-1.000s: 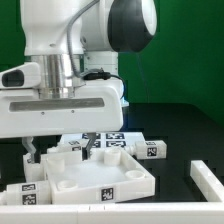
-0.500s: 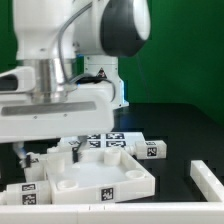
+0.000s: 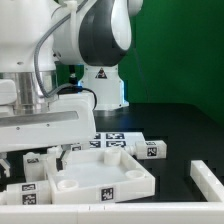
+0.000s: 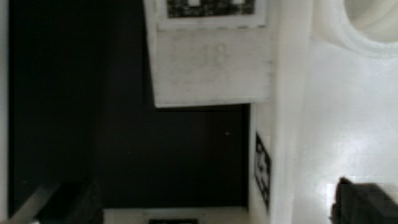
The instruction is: Assemble square table
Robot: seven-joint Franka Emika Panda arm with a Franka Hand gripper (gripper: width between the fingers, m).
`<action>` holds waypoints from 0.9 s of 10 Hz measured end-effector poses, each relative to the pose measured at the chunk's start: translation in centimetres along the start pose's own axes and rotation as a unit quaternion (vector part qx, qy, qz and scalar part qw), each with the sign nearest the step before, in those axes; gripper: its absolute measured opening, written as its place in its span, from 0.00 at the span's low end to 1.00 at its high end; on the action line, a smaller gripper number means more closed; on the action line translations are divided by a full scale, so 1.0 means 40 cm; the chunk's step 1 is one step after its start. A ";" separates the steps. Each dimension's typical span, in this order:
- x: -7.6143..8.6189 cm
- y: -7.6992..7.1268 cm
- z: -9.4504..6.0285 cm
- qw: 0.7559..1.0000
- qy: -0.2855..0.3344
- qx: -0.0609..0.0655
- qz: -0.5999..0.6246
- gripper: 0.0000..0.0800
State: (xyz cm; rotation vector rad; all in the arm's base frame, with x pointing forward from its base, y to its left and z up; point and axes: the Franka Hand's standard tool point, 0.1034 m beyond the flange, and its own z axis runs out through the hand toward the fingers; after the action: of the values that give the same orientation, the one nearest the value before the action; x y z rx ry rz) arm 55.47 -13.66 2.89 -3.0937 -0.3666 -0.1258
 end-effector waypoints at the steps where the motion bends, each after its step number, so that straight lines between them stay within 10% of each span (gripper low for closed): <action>1: 0.002 -0.003 0.000 1.000 0.000 0.000 0.007 0.81; 8: -0.010 -0.048 0.048 0.998 -0.022 0.001 0.050 0.80; 9: -0.010 -0.048 0.048 0.998 -0.022 0.001 0.051 0.59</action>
Offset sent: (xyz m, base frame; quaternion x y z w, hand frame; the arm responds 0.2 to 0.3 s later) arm 0.0057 0.0176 -0.0243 0.0291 -0.0045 0.0345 0.9990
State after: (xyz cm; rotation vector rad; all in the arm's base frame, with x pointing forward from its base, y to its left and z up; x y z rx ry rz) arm 54.78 -11.83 0.96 -3.1086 -0.2103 -0.0559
